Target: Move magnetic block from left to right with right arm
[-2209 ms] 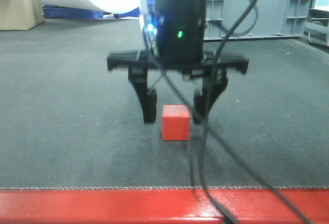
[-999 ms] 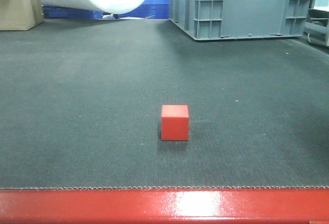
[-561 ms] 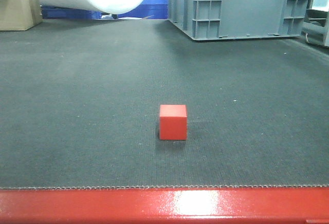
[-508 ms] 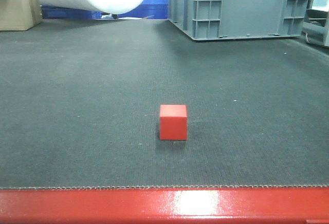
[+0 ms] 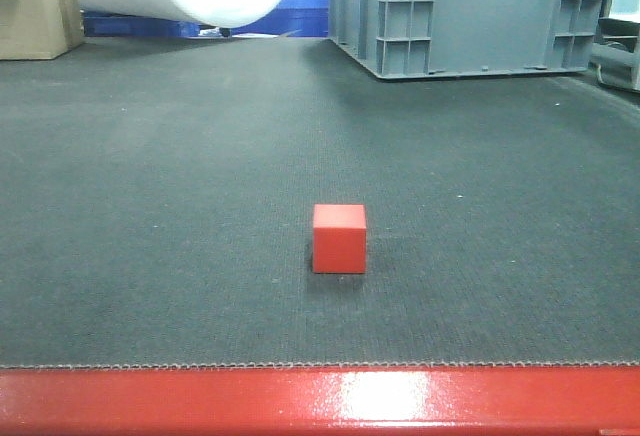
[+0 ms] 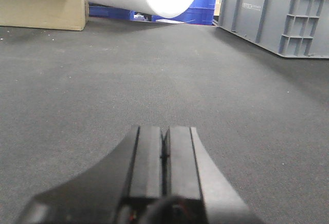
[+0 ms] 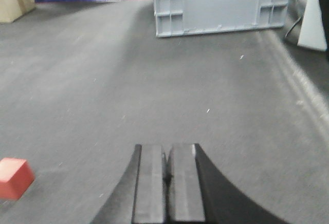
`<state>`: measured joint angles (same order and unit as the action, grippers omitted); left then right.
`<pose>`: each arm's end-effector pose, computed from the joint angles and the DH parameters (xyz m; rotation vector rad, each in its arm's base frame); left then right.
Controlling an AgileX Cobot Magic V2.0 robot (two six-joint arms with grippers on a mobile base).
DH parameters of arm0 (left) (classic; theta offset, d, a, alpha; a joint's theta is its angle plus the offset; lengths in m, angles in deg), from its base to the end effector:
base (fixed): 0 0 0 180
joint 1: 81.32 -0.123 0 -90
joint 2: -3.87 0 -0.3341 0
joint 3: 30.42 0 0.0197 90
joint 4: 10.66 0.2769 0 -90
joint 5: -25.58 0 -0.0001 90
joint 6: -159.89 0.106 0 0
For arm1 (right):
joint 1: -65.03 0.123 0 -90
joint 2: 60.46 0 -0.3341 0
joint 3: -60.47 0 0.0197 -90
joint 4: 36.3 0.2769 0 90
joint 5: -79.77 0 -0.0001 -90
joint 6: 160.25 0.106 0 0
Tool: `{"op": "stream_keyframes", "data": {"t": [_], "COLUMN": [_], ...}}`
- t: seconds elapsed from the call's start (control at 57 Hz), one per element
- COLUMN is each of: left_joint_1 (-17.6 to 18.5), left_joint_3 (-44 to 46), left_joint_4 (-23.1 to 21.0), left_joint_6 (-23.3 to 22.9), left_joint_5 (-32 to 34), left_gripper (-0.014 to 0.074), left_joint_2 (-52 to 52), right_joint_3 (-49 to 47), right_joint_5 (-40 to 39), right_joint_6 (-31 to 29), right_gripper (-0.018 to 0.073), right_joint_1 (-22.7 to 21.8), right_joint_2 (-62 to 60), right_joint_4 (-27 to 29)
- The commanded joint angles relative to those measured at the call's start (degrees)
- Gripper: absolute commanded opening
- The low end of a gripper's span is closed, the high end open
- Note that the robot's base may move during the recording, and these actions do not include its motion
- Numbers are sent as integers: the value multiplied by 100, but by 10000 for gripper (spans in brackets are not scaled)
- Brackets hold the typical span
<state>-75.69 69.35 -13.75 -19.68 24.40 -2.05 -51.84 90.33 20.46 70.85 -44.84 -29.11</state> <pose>0.0483 -0.0049 0.2005 0.0404 1.5248 -0.1163 0.0562 0.0082 0.2577 0.0104 1.6406 0.2005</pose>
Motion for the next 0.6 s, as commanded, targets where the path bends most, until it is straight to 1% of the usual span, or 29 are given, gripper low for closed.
{"op": "stream_keyframes", "data": {"t": [0.0, 0.088, 0.175, 0.438, 0.579], "left_joint_1": [29, 29, 29, 29, 29], "left_joint_3": [-46, -46, -46, -46, -46], "left_joint_4": [-15, -15, -15, -15, -15], "left_joint_6": [-43, -43, -43, -43, -43], "left_joint_5": [473, 473, 473, 473, 473], "left_gripper": [-126, -126, -126, -126, -126], "left_joint_2": [61, 61, 61, 61, 61], "right_joint_3": [22, 350, 578, 1230, 1245], "right_joint_5": [-1103, -1492, -1460, -1511, -1434], "right_joint_6": [-71, -71, -71, -71, -71], "right_gripper": [65, 65, 65, 65, 65], "right_joint_1": [-149, -329, -402, -402, -402], "right_joint_2": [-81, -282, -428, -1055, -1075], "right_joint_4": [-385, -425, -412, -412, -412]}}
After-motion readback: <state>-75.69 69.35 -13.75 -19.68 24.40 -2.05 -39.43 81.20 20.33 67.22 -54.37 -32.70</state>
